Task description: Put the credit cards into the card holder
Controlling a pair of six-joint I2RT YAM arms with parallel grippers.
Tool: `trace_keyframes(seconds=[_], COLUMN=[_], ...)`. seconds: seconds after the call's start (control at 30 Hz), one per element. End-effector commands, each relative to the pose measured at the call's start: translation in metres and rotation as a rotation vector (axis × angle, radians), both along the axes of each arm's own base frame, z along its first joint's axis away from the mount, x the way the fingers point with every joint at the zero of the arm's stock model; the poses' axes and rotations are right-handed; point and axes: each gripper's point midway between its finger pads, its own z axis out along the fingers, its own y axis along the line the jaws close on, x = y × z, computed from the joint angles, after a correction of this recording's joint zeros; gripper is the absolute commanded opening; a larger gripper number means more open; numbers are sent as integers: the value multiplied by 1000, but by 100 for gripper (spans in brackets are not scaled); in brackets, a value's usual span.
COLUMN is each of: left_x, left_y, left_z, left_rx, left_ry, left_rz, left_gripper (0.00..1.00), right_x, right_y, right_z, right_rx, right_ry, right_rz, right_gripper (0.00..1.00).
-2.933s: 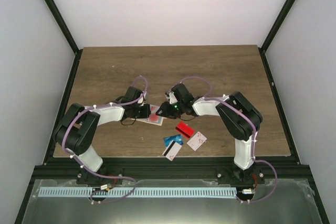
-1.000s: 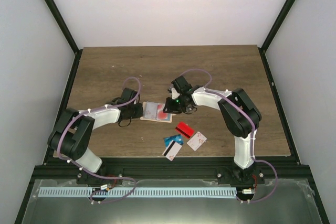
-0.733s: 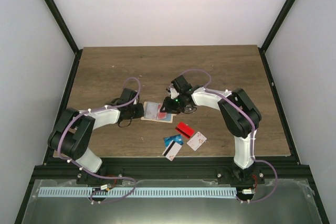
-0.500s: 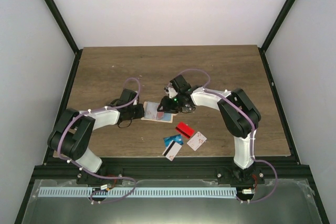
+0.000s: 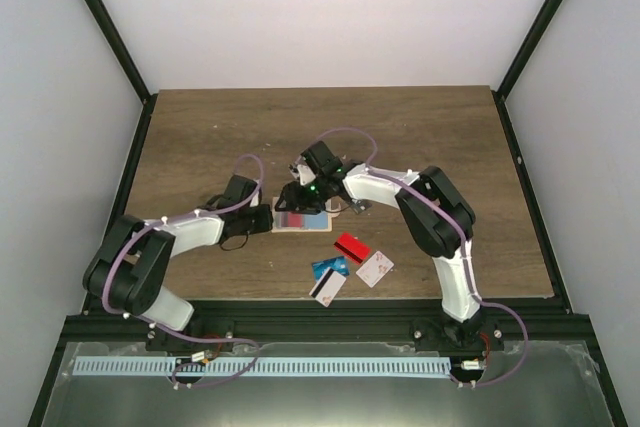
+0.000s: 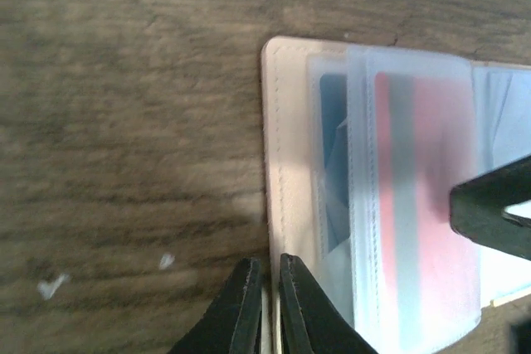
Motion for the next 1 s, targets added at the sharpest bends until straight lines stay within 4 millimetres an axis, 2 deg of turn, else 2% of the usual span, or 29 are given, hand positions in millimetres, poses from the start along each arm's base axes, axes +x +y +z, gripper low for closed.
trace_keyframes(seconds=[0.0,0.1,0.27,0.37,0.47,0.53,0.57,0.67,0.8,0.97], left_x=[-21,-23,-24,-29,-39,-49,-54,-74,-98,-122], left_y=[15,22,26,22,5,-14,-23,-54,-86,-104], left_z=[-8,-1,18,34,51,62,66,76,78,72], left_rx=[48,64,67,34,-33,-86,-104,-166,-228,-242], left_ry=[51,35,0,-27,-62,-84,-93,-100,-81,-36], left_rz=[11,33,47,26,-46,-119,-156,-285,-420,-505], left_gripper=[10,10,10,11,13,14,14,17,17,17], right_x=[0,1,1,-5,-18,-34,-41,-72,-121,-178], right_y=[13,14,7,-12,-42,-64,-73,-98,-116,-129], right_z=[-1,5,31,37,31,25,31,28,21,1], right_rx=[23,31,35,-10,-88,-137,-137,-145,-122,-160], right_ry=[14,0,-74,-116,-119,-90,-86,-39,72,176], right_rz=[26,30,26,-5,-69,-111,-137,-193,-215,-235], right_gripper=[57,57,59,60,61,61,61,63,64,65])
